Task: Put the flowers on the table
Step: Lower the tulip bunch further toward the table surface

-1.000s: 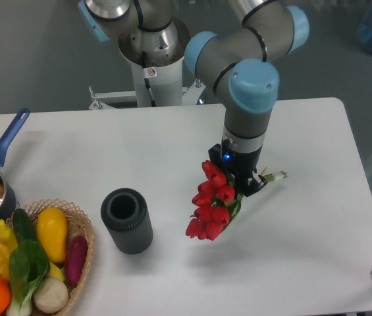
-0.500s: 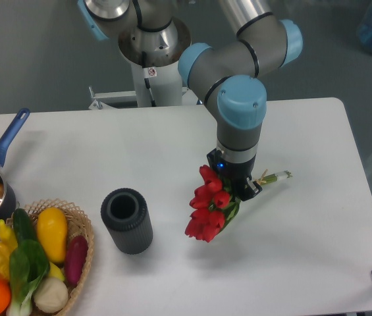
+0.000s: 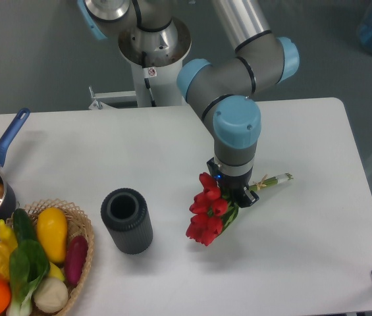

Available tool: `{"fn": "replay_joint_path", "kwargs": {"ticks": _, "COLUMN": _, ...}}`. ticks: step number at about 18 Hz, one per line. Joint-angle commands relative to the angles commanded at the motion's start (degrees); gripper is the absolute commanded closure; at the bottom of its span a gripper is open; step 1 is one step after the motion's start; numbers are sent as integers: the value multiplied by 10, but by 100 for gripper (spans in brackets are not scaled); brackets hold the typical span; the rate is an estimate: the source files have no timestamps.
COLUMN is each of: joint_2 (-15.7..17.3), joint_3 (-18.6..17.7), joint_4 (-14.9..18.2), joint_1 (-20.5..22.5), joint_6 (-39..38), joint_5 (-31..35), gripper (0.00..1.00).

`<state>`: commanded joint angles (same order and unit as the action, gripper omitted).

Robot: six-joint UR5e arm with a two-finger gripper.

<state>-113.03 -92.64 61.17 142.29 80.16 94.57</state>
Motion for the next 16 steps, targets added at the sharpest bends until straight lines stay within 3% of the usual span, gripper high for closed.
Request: {"fn": "replay_joint_path", "kwargs": {"ticks": 16, "joint_2": -16, "joint_3": 0, "joint_4": -1, "joint_1": -2, "joint_6": -2, "joint_5": 3, "gripper": 59}}
